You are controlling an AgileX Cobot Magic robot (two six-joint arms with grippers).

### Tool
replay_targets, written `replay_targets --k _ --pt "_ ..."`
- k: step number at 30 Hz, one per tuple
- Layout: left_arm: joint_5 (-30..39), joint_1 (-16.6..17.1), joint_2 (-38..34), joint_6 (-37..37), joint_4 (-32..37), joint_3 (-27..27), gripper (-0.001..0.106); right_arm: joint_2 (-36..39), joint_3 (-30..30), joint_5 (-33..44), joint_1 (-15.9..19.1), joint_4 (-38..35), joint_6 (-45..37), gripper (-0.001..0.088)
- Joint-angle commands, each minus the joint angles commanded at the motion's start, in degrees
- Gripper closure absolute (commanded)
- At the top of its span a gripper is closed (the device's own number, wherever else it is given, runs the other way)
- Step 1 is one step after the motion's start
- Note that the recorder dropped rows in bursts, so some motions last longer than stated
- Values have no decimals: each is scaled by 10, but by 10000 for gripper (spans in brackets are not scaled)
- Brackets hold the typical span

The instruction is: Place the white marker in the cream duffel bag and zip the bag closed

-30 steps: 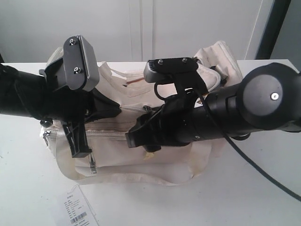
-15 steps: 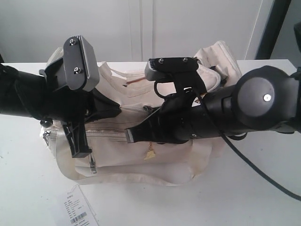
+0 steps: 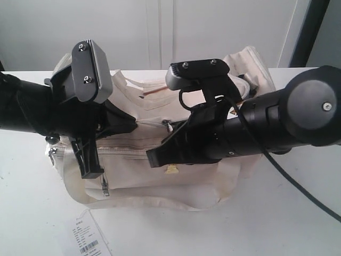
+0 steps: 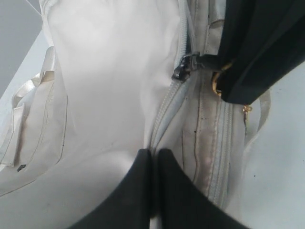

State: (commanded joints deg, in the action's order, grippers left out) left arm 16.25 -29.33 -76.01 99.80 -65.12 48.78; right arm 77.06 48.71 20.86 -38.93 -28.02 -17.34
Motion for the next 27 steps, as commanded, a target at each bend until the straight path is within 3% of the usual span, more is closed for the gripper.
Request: replay_targets --k 10,18,27 --pt "0 0 0 -5 0 0 1053 -16 0 18 8 15 2 868" --pt "-1 0 0 -9 0 0 1053 -18 0 37 9 118 87 868" --pt "-2 0 0 -9 0 0 1053 -49 0 54 32 126 88 868"
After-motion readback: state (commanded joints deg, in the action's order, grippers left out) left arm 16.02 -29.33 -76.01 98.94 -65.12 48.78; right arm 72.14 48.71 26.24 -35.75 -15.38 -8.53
